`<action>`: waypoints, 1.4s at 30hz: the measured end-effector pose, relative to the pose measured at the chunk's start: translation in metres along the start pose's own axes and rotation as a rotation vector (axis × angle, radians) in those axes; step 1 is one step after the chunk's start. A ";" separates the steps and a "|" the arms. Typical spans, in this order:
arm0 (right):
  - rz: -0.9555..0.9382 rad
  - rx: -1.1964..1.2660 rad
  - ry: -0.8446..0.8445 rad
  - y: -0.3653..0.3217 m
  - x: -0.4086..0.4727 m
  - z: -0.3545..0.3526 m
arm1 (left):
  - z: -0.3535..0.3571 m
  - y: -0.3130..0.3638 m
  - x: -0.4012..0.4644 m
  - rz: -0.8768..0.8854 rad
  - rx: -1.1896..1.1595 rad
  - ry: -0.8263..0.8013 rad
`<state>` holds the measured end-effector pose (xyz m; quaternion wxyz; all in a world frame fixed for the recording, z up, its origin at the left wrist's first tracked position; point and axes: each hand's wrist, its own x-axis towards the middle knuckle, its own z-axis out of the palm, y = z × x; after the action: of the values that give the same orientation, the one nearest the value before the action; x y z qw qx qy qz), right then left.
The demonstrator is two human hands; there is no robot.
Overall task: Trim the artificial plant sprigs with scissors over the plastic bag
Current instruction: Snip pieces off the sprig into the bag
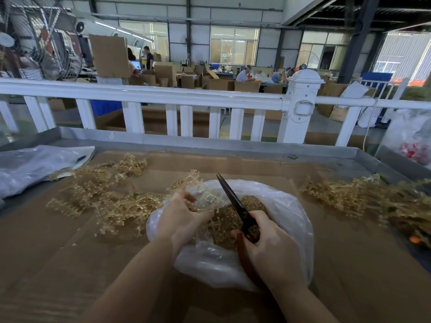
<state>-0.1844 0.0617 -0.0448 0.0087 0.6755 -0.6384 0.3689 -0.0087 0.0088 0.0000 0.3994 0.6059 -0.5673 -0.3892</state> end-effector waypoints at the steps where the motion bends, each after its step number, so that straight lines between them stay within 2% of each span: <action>1: -0.003 0.001 0.003 0.000 0.000 0.000 | 0.001 0.000 -0.001 0.018 0.006 0.001; 5: -0.008 0.002 0.014 -0.001 0.000 -0.001 | 0.001 -0.001 0.003 -0.049 -0.077 -0.048; 8: -0.006 -0.002 0.031 -0.002 -0.001 -0.001 | -0.001 -0.001 0.003 -0.117 -0.241 -0.102; 10: -0.007 -0.007 0.037 -0.002 0.000 -0.001 | -0.002 -0.003 0.003 -0.105 -0.290 -0.135; 13: 0.003 -0.007 0.022 -0.002 0.000 -0.001 | -0.002 -0.006 0.004 0.014 -0.229 -0.132; 16: 0.001 -0.001 0.013 -0.001 -0.001 -0.001 | 0.000 -0.008 0.004 0.085 -0.185 -0.048; 23: -0.008 0.020 0.017 -0.001 0.000 0.000 | 0.007 -0.005 0.004 0.066 -0.213 -0.071; 29: -0.014 0.027 0.028 0.000 -0.001 0.000 | 0.014 -0.007 0.008 0.100 -0.031 -0.037; 35: -0.026 0.040 0.055 -0.001 -0.001 0.000 | 0.013 -0.006 0.005 -0.025 -0.044 -0.093; 38: -0.024 0.033 0.050 -0.001 -0.001 0.000 | 0.015 -0.009 0.004 0.079 0.010 -0.087; 42: -0.024 0.034 0.057 -0.001 -0.001 0.000 | 0.020 -0.013 0.002 0.152 0.063 0.051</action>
<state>-0.1835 0.0627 -0.0448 0.0200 0.6723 -0.6235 0.3987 -0.0222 0.0063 -0.0192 0.4228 0.5830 -0.6134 -0.3242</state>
